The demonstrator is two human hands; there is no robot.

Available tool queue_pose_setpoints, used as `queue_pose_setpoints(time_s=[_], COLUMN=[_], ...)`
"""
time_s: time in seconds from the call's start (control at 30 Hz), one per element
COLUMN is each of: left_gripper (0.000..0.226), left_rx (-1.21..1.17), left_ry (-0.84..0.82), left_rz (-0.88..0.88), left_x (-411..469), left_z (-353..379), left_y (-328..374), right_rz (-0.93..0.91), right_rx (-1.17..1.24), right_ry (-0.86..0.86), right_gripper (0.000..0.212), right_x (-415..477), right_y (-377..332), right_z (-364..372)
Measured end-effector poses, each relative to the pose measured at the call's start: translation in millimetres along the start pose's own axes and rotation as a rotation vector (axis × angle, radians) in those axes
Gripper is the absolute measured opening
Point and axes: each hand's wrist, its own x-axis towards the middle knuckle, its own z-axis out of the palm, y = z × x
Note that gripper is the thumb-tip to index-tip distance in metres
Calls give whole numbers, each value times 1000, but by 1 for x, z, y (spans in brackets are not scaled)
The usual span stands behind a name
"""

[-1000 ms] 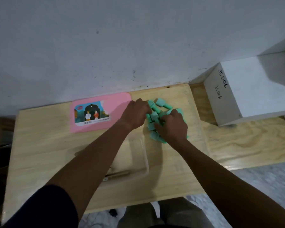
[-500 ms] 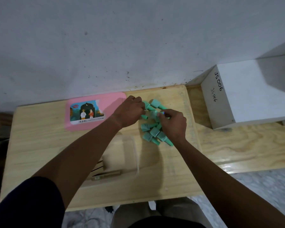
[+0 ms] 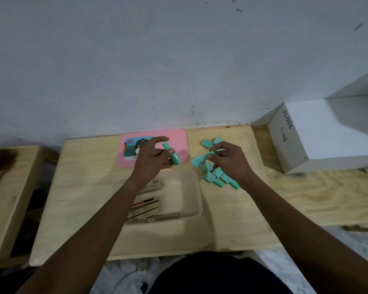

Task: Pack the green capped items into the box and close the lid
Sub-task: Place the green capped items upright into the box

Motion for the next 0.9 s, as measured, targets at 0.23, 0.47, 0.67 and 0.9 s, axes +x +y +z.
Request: queue_pose_setpoints(time_s=[0.23,0.47,0.67,0.9], left_gripper=[32,23,20,25], left_rx=[-9,197,368,579], left_ry=[32,98,143,148], left_rz=[-110,-81,15,66], left_x=[-32,-42,-41,-33], left_z=[-23,-21,-11,6], left_y=[-18,-39,-58,-66], right_rz=[-44,-108,-229,-474], right_rx=[-144,-471,-692,-1055], right_ry=[-14,-55,-49,-57], right_gripper=[10,6,11,18], right_x=[-20,-25,-25,-15], right_y=[3,20,29,36], right_z=[29,43,52,65])
